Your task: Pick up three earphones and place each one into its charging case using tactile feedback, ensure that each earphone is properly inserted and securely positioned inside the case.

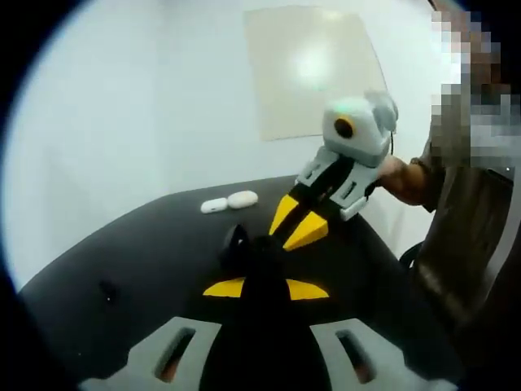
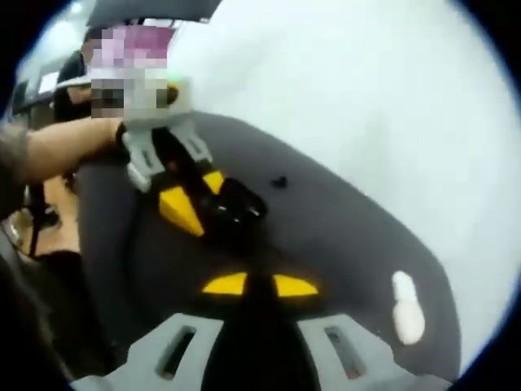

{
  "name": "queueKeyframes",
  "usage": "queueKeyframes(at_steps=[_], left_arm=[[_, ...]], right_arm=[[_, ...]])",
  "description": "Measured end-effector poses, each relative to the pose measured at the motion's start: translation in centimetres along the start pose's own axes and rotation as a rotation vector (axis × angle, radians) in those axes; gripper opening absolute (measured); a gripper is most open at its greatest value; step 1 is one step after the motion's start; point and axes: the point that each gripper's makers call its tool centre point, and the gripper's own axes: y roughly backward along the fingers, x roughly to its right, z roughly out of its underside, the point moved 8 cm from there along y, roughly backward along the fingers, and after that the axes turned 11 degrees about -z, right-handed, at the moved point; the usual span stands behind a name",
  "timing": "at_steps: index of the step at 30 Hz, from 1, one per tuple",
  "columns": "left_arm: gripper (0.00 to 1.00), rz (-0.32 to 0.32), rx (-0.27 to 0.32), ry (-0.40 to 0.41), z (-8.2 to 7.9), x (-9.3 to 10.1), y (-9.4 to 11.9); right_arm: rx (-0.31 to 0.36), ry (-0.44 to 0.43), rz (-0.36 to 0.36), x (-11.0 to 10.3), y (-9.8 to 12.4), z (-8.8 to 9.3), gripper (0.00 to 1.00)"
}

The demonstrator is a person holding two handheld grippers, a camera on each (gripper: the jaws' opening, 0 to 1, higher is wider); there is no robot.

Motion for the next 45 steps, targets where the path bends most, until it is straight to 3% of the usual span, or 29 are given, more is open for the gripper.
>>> queueKeyframes(at_steps=[3, 5, 8, 12, 15, 19, 22, 27, 35, 41, 45], left_arm=[[0.14, 0.001, 0.0, 0.001, 0.0, 0.0, 0.0], [0.14, 0.001, 0.0, 0.001, 0.0, -0.1, 0.0], [0.14, 0.002, 0.0, 0.001, 0.0, -0.1, 0.0], [0.14, 0.002, 0.0, 0.003, 0.0, -0.1, 0.0], [0.14, 0.003, 0.0, 0.004, 0.0, 0.0, 0.0], [0.14, 0.003, 0.0, 0.004, 0.0, -0.1, 0.0], [0.14, 0.004, 0.0, 0.004, 0.0, -0.1, 0.0], [0.14, 0.006, 0.0, 0.005, 0.0, -0.1, 0.0], [0.14, 0.008, 0.0, 0.006, 0.0, -0.1, 0.0], [0.14, 0.007, 0.0, 0.005, 0.0, 0.0, 0.0], [0.14, 0.007, 0.0, 0.004, 0.0, 0.1, 0.0]], right_arm=[[-0.039, 0.063, -0.039, 0.6, 0.0, 0.0, 0.11], [-0.086, 0.2, -0.073, 0.6, 0.0, -0.3, 0.11], [-0.129, 0.322, -0.053, 0.8, 0.2, -1.1, 0.11], [-0.155, 0.398, -0.1, 0.8, 0.5, -2.5, 0.12], [-0.183, 0.341, -0.164, 1.1, 0.3, -2.8, 0.12], [-0.15, 0.078, -0.343, 1.9, 0.0, -2.8, 0.14], [-0.142, -0.04, -0.38, 4.0, -0.2, -2.8, 0.16], [-0.187, -0.03, -0.387, 5.0, 0.2, -2.9, 0.18], [-0.349, 0.17, -0.37, 2.4, -1.9, -2.7, 0.15], [-0.376, 0.167, -0.373, 2.4, -2.1, -2.8, 0.13], [-0.313, 0.169, -0.443, 3.0, -1.8, -2.9, 0.12]])
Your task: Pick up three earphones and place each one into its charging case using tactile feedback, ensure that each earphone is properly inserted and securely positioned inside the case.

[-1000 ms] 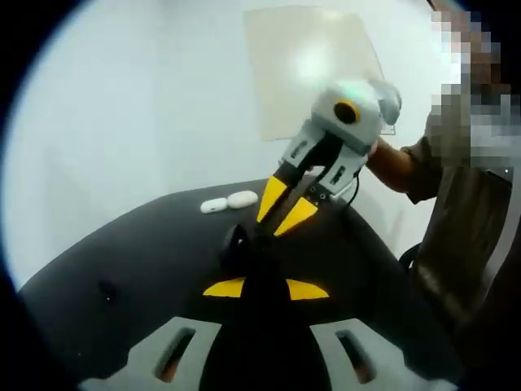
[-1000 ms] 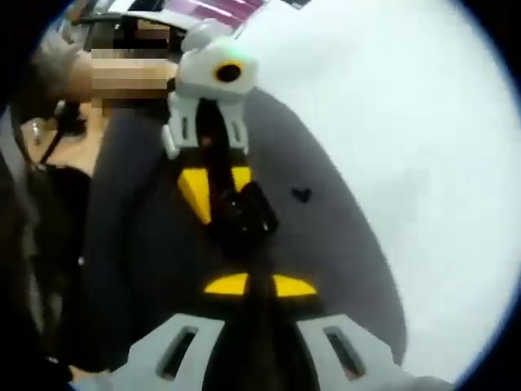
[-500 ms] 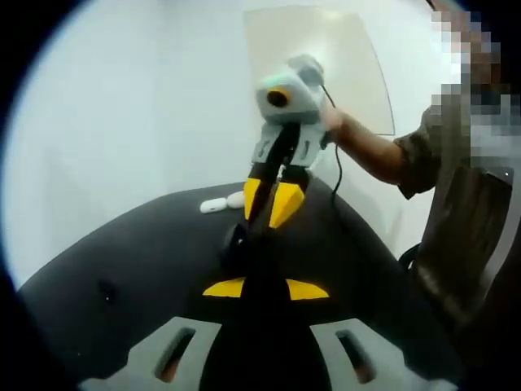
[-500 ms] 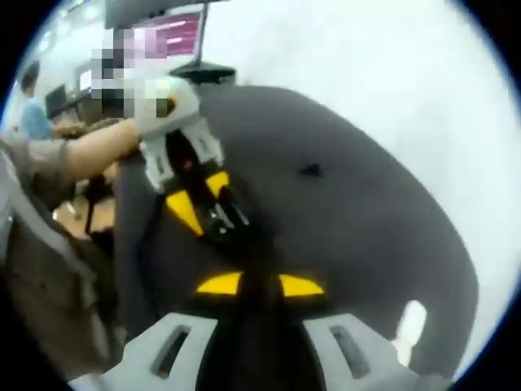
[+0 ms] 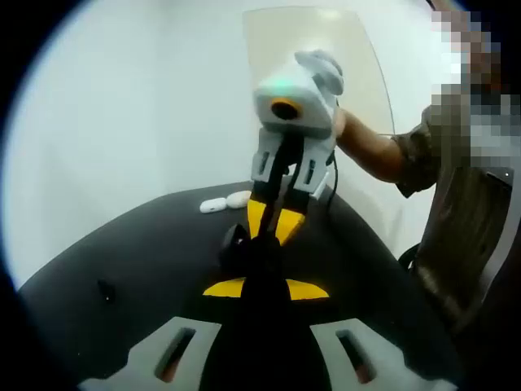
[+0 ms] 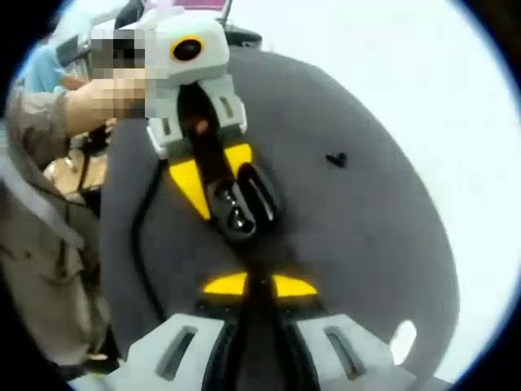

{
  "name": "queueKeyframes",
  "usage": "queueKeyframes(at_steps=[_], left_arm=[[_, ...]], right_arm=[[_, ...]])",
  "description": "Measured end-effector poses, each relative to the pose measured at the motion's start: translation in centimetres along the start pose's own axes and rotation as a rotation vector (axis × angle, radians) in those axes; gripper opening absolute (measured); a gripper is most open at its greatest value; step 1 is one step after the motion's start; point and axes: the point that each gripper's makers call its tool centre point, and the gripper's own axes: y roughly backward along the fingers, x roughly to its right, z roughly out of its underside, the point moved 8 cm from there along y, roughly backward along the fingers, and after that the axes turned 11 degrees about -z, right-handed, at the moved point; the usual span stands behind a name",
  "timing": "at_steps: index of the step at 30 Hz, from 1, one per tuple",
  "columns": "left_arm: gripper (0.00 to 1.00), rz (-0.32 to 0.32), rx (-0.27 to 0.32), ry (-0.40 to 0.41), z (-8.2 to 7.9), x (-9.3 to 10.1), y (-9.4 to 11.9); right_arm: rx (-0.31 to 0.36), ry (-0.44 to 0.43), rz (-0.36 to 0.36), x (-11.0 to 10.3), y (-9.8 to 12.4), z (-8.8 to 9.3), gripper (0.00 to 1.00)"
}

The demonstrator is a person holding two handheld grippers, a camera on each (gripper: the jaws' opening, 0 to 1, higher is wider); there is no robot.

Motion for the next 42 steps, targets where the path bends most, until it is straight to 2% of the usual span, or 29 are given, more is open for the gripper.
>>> queueKeyframes(at_steps=[2, 3, 6, 10, 12, 15, 19, 22, 27, 29, 34, 36, 39, 42], left_arm=[[0.14, 0.0, 0.0, 0.0, 0.0, 0.0, 0.0], [0.14, 0.0, 0.0, 0.0, 0.0, 0.0, 0.0], [0.14, 0.001, 0.0, 0.001, 0.0, -0.1, 0.0], [0.14, 0.001, 0.0, -0.001, 0.0, 0.0, -0.1], [0.14, 0.001, 0.0, 0.001, 0.0, -0.1, -0.1], [0.14, 0.001, 0.0, 0.0, 0.0, -0.1, -0.1], [0.14, 0.001, 0.001, 0.001, 0.0, -0.1, -0.1], [0.14, 0.003, 0.001, 0.003, 0.0, -0.1, -0.1], [0.14, 0.007, 0.001, 0.006, 0.0, -0.1, -0.1], [0.14, 0.008, 0.001, 0.007, 0.0, -0.1, -0.1], [0.14, 0.011, -0.001, 0.008, 0.0, -0.1, 0.0], [0.14, 0.012, -0.001, 0.008, 0.0, 0.0, 0.0], [0.14, 0.012, -0.001, 0.008, 0.0, 0.0, 0.0], [0.14, 0.012, -0.001, 0.009, 0.0, 0.0, 0.0]], right_arm=[[0.136, -0.047, -0.026, 0.7, 0.8, 0.1, 0.12], [0.209, -0.04, -0.04, 0.9, 1.3, 0.0, 0.12], [0.463, -0.063, -0.093, 1.4, 2.8, -0.2, 0.12], [0.792, -0.123, -0.246, 1.2, 4.0, -0.8, 0.12], [0.906, -0.143, -0.343, 1.3, 3.7, -1.1, 0.12], [0.958, -0.072, -0.384, 1.3, 2.6, -1.3, 0.12], [0.996, -0.064, -0.475, 1.5, 1.3, -1.5, 0.12], [1.015, -0.048, -0.515, 1.9, 0.8, -1.4, 0.12], [1.163, -0.127, -0.576, 2.5, 1.0, -1.2, 0.12], [1.2, -0.171, -0.6, 2.5, 0.7, -0.9, 0.12], [1.162, -0.144, -0.576, 2.2, 0.4, -1.2, 0.12], [1.117, -0.094, -0.541, 2.0, -0.1, -1.2, 0.12], [1.037, 0.053, -0.503, 0.8, -0.9, -1.6, 0.12], [0.979, 0.146, -0.474, 0.4, -1.4, -1.6, 0.12]])
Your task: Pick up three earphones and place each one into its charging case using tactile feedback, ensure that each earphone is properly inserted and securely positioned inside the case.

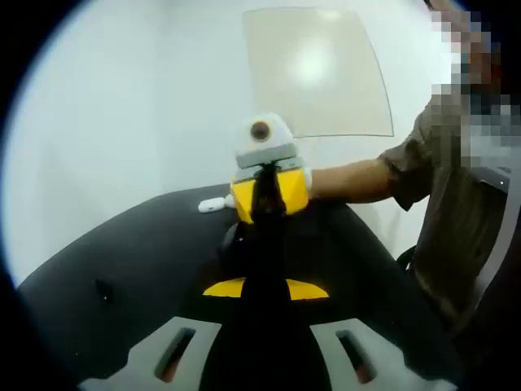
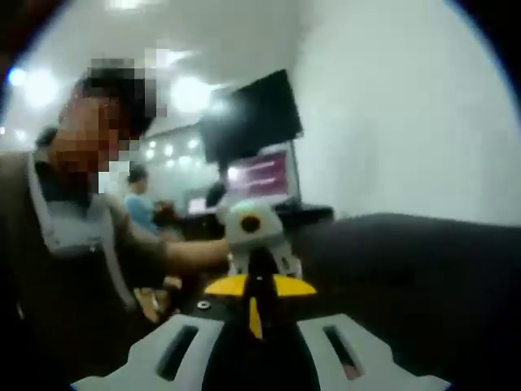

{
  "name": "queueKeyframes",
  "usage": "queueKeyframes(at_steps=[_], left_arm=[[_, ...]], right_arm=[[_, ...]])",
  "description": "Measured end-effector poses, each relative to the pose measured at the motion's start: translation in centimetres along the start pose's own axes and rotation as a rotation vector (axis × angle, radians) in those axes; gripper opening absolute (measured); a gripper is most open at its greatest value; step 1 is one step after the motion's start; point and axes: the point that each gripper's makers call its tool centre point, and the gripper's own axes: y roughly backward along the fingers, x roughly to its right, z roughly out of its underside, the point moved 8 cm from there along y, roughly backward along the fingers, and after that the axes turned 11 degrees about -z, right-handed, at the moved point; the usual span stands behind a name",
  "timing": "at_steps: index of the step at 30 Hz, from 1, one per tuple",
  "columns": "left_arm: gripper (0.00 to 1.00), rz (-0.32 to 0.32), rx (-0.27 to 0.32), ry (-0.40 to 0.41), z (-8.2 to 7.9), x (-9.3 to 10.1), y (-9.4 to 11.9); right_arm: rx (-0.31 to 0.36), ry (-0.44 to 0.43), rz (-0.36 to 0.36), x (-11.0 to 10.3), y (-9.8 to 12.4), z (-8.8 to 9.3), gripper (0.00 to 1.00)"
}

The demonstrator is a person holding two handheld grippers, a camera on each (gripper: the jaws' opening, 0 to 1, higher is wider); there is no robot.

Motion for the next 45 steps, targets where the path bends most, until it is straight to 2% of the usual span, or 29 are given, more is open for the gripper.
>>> queueKeyframes(at_steps=[2, 7, 11, 14, 21, 24, 28, 31, 32, 35, 40, 44, 45], left_arm=[[0.14, -0.001, 0.0, -0.001, 0.0, 0.0, 0.0], [0.14, 0.0, 0.0, 0.001, 0.0, 0.0, 0.0], [0.14, 0.0, 0.0, 0.001, 0.0, 0.0, 0.0], [0.14, 0.001, 0.0, 0.002, 0.0, 0.0, 0.1], [0.14, 0.001, -0.001, 0.003, 0.1, -0.1, 0.0], [0.14, 0.002, 0.0, 0.003, 0.1, -0.1, 0.0], [0.14, 0.001, -0.001, 0.003, 0.1, -0.1, -0.1], [0.14, 0.001, -0.001, 0.003, 0.1, -0.1, -0.1], [0.14, 0.001, -0.001, 0.003, 0.1, -0.1, -0.1], [0.14, 0.001, -0.001, 0.002, 0.1, 0.0, -0.1], [0.14, 0.0, 0.0, 0.0, 0.1, 0.0, 0.0], [0.14, -0.001, 0.0, -0.002, 0.1, -0.1, 0.0], [0.14, -0.001, 0.0, -0.002, 0.1, -0.1, 0.0]], right_arm=[[-0.033, 0.035, 0.014, 0.0, 0.1, 0.4, 0.12], [-0.027, 0.121, 0.023, 0.0, 0.8, 0.0, 0.12], [-0.072, 0.174, 0.025, -0.1, 1.2, 0.3, 0.12], [-0.124, 0.21, 0.053, 0.2, 1.6, 0.6, 0.13], [-0.129, 0.221, 0.09, -0.1, 2.6, 0.3, 0.11], [-0.152, 0.229, 0.116, -0.5, 3.0, -0.1, 0.08], [-0.151, 0.211, 0.163, -1.0, 3.7, -1.2, 0.12], [-0.163, 0.158, 0.229, -1.2, 3.8, -2.3, 0.15], [-0.2, 0.148, 0.256, -1.3, 3.6, -2.6, 0.15], [-0.395, 0.213, 0.272, -2.1, 1.6, -3.5, 0.15], [-0.66, 0.315, 0.163, -2.7, -1.6, -4.4, 0.14], [-0.914, 0.373, 0.113, -1.8, -2.0, -4.3, 0.14], [-0.941, 0.376, 0.105, -1.7, -2.0, -4.2, 0.14]])
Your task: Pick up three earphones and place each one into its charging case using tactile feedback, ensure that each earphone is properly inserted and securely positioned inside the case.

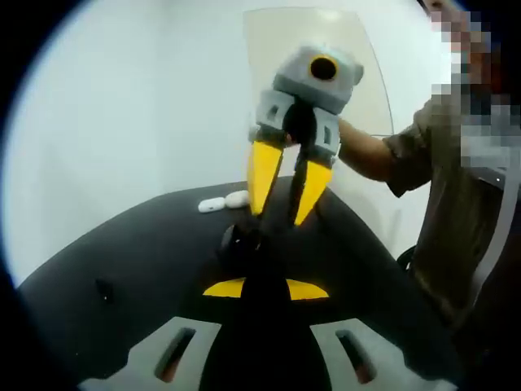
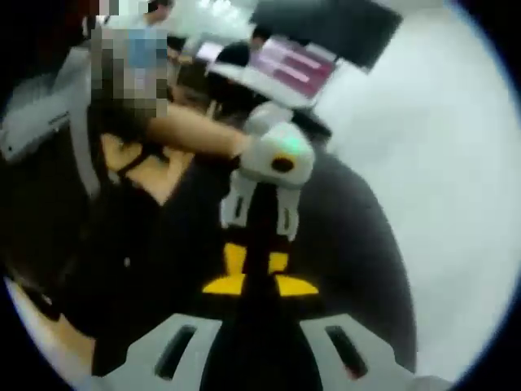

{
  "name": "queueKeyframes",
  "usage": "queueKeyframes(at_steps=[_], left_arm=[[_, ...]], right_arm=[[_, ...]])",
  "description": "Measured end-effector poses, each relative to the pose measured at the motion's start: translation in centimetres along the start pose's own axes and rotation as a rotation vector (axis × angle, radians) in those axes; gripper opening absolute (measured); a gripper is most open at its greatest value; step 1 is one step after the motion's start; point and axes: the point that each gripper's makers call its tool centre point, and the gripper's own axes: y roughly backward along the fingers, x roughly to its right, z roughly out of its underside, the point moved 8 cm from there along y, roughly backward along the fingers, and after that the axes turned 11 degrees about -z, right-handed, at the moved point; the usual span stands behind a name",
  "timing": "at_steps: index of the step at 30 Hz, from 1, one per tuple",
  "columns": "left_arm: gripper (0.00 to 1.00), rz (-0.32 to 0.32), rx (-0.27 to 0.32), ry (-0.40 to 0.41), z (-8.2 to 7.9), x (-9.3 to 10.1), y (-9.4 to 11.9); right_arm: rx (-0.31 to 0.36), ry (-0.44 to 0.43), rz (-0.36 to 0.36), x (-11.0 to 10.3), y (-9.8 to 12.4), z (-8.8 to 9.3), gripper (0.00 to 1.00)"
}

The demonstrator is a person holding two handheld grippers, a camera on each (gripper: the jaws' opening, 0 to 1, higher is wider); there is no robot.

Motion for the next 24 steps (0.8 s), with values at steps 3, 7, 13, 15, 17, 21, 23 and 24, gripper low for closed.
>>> queueKeyframes(at_steps=[3, 7, 13, 15, 17, 21, 23, 24], left_arm=[[0.14, 0.0, 0.0, -0.001, 0.0, 0.0, 0.0], [0.14, 0.001, 0.001, -0.002, 0.0, 0.0, 0.0], [0.14, 0.002, 0.002, -0.002, 0.0, 0.0, 0.0], [0.14, 0.003, 0.002, -0.001, 0.0, 0.0, 0.0], [0.14, 0.003, 0.002, -0.002, 0.0, 0.1, 0.0], [0.14, 0.002, 0.002, -0.003, 0.0, 0.1, 0.0], [0.14, 0.002, 0.001, -0.002, 0.0, 0.1, 0.0], [0.14, 0.003, 0.001, -0.002, 0.0, 0.1, 0.0]], right_arm=[[-0.016, -0.002, -0.03, 0.5, -0.5, 0.3, 0.14], [0.001, -0.029, -0.053, 0.9, -1.1, 0.8, 0.14], [0.061, -0.097, -0.073, 0.7, -0.9, 1.3, 0.12], [0.076, -0.095, -0.075, 0.6, -0.7, 1.4, 0.12], [0.108, -0.12, -0.072, 0.6, -0.5, 1.7, 0.12], [0.259, -0.221, -0.067, 0.7, 0.2, 2.2, 0.12], [0.36, -0.297, -0.054, 0.9, 0.9, 2.8, 0.05], [0.424, -0.348, -0.05, 1.1, 1.1, 3.2, 0.04]])
